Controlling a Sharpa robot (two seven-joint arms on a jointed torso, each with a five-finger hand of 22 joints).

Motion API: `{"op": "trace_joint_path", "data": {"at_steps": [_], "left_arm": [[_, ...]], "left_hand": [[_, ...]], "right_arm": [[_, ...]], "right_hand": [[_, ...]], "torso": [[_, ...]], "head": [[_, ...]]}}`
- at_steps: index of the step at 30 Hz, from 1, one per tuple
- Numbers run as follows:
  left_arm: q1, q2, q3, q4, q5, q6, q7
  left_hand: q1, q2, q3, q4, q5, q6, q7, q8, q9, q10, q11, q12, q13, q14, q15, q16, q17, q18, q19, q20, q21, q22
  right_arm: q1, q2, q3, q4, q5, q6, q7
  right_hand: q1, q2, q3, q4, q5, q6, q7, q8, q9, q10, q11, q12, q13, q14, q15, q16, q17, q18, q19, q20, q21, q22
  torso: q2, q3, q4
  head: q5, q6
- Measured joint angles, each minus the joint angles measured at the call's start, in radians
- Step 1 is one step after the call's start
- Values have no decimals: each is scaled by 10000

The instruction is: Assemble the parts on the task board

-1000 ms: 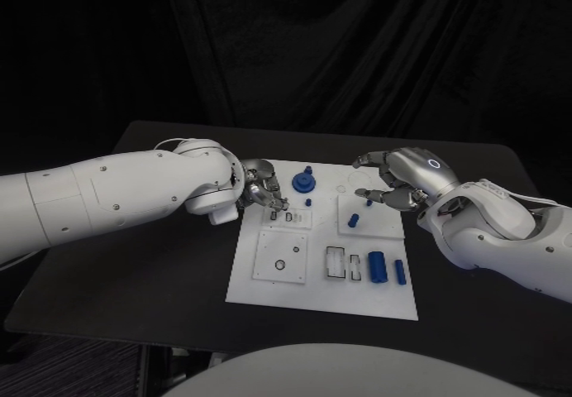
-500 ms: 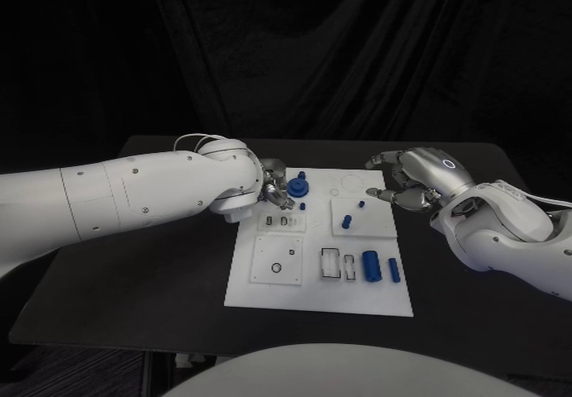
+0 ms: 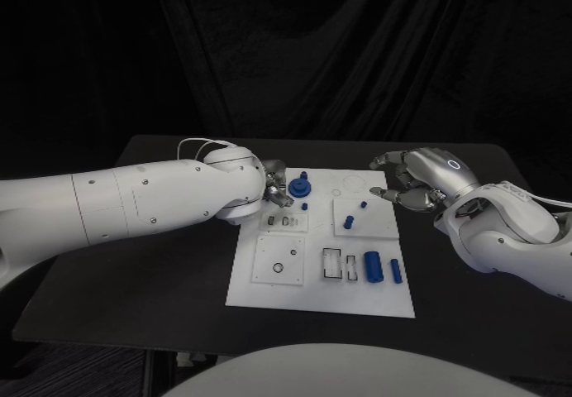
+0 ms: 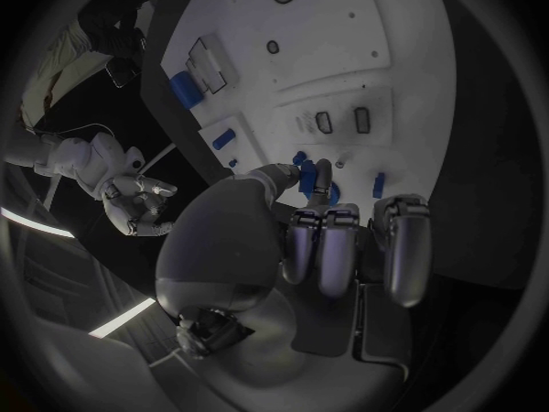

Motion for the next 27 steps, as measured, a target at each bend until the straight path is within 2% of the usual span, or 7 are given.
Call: {"op": "trace_joint_path", "data": {"at_steps": [4, 7, 12, 18, 19, 21, 27], "left_arm": [[-90, -115, 2, 67, -166, -86, -54], [-196, -202, 5, 128, -260, -142, -84], [-464, -327, 5, 263, -373, -226, -118], [-690, -406, 1, 392, -437, -313, -130], [-723, -426, 0, 418, -446, -338, -131], [-761, -453, 0, 448, -457, -373, -132], [-826, -549, 0, 630, -479, -506, -131]], "left_hand": [[-1, 1, 1, -1, -1, 0, 0, -1, 1, 0, 0, 0, 0, 0, 0, 0, 0, 0, -1, -1, 0, 0], [-78, 26, 13, -13, -2, 0, 0, -1, 15, 0, 0, 0, 0, 0, 0, 0, 0, -2, -36, -36, 0, -1], [-79, 26, 13, -13, -4, 0, 0, -41, 21, 0, 1, 0, 0, 0, 0, 0, -1, -1, -36, -36, 0, -1], [-193, 31, 13, -14, -21, 1, -1, -42, 37, 1, 2, 0, 1, 0, 1, 0, -2, 0, -36, -35, 0, -1], [-265, 24, 253, -253, -35, 2, -2, -52, 39, 1, 2, 0, 1, 0, 1, 0, -2, -1, -36, -35, 0, -1], [-316, -25, 328, -329, -58, 2, -2, -77, 48, 1, 2, 0, 0, 0, 1, 0, -2, -1, -36, -35, 0, -1], [-515, 43, 329, -330, -174, 92, -19, -115, 92, 8, 9, 0, 1, 0, 1, 0, -2, -2, -36, -35, -48, -2]], "right_arm": [[-2, -42, -1, -5, -1, -6, -27], [-5, -68, -1, -27, -3, -8, -45], [-23, -98, -3, -69, -4, -7, -84], [-41, -103, -3, -84, -5, 4, -124], [-42, -102, -3, -85, -5, 6, -130], [-43, -95, -3, -90, -5, 9, -139], [-55, -51, -3, -101, -6, 38, -163]], "right_hand": [[0, 0, 0, 0, 60, 0, 0, 39, 0, 0, 0, 0, 0, 0, 0, 0, 0, 1, 0, 0, 0, 0], [0, 0, 0, 0, 70, 0, 0, 39, 0, 0, 0, -38, 0, 0, 0, 0, 0, 0, 0, 0, 0, 0], [0, 0, 0, 0, 69, 0, 0, 39, 1, 0, 0, -38, 0, 0, 0, 0, 0, 0, 0, 0, 0, -1], [0, 0, 0, 0, 69, 0, 0, 39, -13, 0, 0, -38, 0, 0, 0, 0, 0, 0, 0, 0, 0, -1], [0, 0, 0, 0, 69, 0, 0, 39, -12, 0, 0, -38, 0, 0, 0, 0, 0, 0, 0, 0, 0, -1], [1, 0, 0, 0, 69, 0, 0, 39, -18, 0, 0, -62, 0, 0, 0, 0, 0, 0, 0, 0, 0, -1], [56, 54, 55, -1, 69, 0, 0, 39, -42, 0, 0, -78, 0, 0, 0, 0, -1, 0, 0, 0, 0, -2]], "torso": [[-12, 4, 12], [-28, 21, 25], [-44, 42, 49], [-39, 67, 139], [-38, 71, 151], [-35, 78, 164], [-27, 79, 187]], "head": [[25, 0], [35, 0], [-12, 0], [-125, 0], [-126, 0], [-130, 0], [-157, 0]]}}
